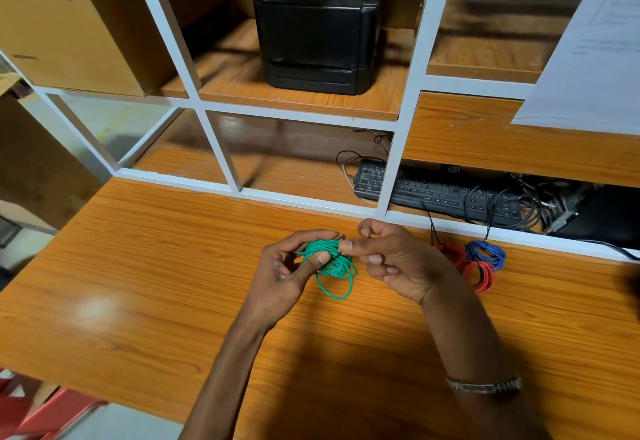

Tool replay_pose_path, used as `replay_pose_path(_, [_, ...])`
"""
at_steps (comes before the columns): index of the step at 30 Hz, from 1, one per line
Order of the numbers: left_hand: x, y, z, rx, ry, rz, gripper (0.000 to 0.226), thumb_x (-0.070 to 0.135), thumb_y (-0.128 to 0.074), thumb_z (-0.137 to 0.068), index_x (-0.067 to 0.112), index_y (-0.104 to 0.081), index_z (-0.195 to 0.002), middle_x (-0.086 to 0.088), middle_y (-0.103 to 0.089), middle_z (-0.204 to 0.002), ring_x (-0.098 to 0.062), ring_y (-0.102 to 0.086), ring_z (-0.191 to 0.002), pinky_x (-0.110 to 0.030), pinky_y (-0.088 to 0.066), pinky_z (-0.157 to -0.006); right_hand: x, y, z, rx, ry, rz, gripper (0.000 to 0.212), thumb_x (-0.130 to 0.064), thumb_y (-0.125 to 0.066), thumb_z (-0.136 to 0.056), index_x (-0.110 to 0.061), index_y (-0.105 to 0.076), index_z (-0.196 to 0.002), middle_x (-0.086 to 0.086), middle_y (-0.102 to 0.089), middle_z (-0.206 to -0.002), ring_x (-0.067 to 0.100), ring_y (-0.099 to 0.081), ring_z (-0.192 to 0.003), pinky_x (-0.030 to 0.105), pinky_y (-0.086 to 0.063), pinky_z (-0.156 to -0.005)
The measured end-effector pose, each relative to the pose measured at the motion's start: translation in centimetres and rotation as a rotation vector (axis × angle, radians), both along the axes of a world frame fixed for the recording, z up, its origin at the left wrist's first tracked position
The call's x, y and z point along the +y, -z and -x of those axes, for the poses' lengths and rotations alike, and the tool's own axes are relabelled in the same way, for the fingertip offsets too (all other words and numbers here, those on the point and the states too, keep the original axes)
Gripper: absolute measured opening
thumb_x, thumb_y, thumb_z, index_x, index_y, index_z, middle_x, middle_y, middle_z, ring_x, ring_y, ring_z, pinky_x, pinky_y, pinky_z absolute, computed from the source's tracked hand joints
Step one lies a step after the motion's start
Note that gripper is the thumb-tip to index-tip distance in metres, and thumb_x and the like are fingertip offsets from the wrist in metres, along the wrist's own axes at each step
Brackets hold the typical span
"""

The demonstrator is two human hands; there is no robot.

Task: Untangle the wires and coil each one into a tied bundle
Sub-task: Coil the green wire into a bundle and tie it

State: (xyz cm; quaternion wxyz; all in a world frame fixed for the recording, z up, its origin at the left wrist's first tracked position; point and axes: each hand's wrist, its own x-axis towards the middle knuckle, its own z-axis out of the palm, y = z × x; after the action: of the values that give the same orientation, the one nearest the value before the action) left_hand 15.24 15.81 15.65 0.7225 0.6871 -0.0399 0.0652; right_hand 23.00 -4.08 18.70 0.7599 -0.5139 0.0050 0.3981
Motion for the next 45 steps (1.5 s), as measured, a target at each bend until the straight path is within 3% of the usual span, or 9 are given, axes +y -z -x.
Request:
replay_pose_path(19, [-0.4, -0.1, -0.1, -0.032, 0.001, -0.057, 0.028, 0.006, -0.069, -0.094, 0.011, -0.073, -0.120, -0.002, -0.077, -0.120, -0.021, -0.071, -0.116, -0.028, -0.057, -0.094, -0.3, 0.2, -0.2, 0.114, -0.032, 0.014, 0.033, 0.000, -0.074, -0.077, -0.018, -0.046, -0.078, 0.002, -0.061, -0.070, 0.000, -0.033, -0.043, 0.014, -0.015, -0.041])
replay_pose_path(25, [-0.5, 0.0, -0.1, -0.044, 0.010, -0.196, 0.027, 0.002, -0.069, -0.096, 0.016, -0.075, -0.119, 0.007, -0.078, -0.117, -0.013, -0.072, -0.113, -0.024, -0.056, -0.090, -0.5, 0.3, -0.2, 0.085, -0.044, 0.059, 0.035, -0.003, -0.077, -0.076, -0.019, -0.046, -0.081, -0.004, -0.055, -0.063, 0.001, -0.031, -0.044, 0.015, -0.015, -0.040])
replay_pose_path(29, [-0.4, -0.1, 0.1, -0.064, 0.006, -0.240, 0.028, 0.003, -0.070, -0.097, 0.017, -0.074, -0.121, 0.009, -0.077, -0.119, -0.013, -0.071, -0.114, -0.028, -0.058, -0.090, -0.4, 0.4, -0.1, 0.073, -0.040, 0.088, 0.037, -0.003, -0.079, -0.074, -0.018, -0.047, -0.081, -0.005, -0.051, -0.060, 0.001, -0.033, -0.042, 0.015, -0.015, -0.039])
replay_pose_path(32, [-0.4, 0.1, 0.3, -0.070, 0.010, -0.278, 0.029, 0.004, -0.071, -0.097, 0.018, -0.074, -0.122, 0.010, -0.077, -0.119, -0.013, -0.072, -0.113, -0.043, -0.061, -0.087, -0.3, 0.4, 0.0, 0.047, -0.035, 0.131, 0.034, -0.004, -0.081, -0.069, -0.016, -0.052, -0.082, -0.003, -0.051, -0.060, 0.001, -0.034, -0.041, 0.014, -0.015, -0.037])
replay_pose_path(36, [-0.1, 0.5, 0.2, -0.017, 0.007, -0.206, 0.029, 0.005, -0.071, -0.096, 0.017, -0.074, -0.122, 0.005, -0.077, -0.119, -0.015, -0.071, -0.115, -0.032, -0.059, -0.093, 0.1, 0.5, 0.5, -0.094, 0.034, 0.193, 0.022, -0.007, -0.087, -0.068, -0.014, -0.069, -0.079, 0.010, -0.058, -0.073, 0.004, -0.036, -0.046, 0.015, -0.018, -0.038])
replay_pose_path(39, [-0.1, 0.9, 0.2, 0.028, 0.000, -0.129, 0.029, 0.007, -0.071, -0.094, 0.015, -0.074, -0.122, 0.000, -0.078, -0.117, -0.016, -0.071, -0.114, -0.031, -0.058, -0.092, 0.2, -0.1, 0.9, -0.314, 0.060, 0.333, 0.024, -0.017, -0.091, -0.072, -0.018, -0.076, -0.091, 0.019, -0.066, -0.076, 0.009, -0.042, -0.053, 0.019, -0.029, -0.045])
replay_pose_path(42, [-0.3, 1.1, 0.3, 0.035, -0.014, -0.085, 0.029, 0.007, -0.071, -0.094, 0.013, -0.074, -0.122, -0.004, -0.078, -0.116, -0.018, -0.071, -0.111, -0.027, -0.056, -0.091, 0.0, -0.6, 1.0, -0.475, 0.076, 0.324, 0.025, -0.014, -0.087, -0.079, -0.017, -0.078, -0.102, 0.012, -0.073, -0.078, 0.008, -0.052, -0.058, 0.017, -0.040, -0.051])
replay_pose_path(45, [-0.4, 0.8, 0.3, 0.022, -0.012, -0.050, 0.028, 0.001, -0.069, -0.095, 0.007, -0.073, -0.122, -0.008, -0.078, -0.116, -0.020, -0.071, -0.111, -0.027, -0.055, -0.091, 0.2, -0.6, 1.0, -0.613, 0.130, 0.289, 0.016, -0.007, -0.086, -0.081, -0.007, -0.081, -0.096, 0.003, -0.076, -0.078, 0.002, -0.063, -0.065, 0.012, -0.045, -0.057])
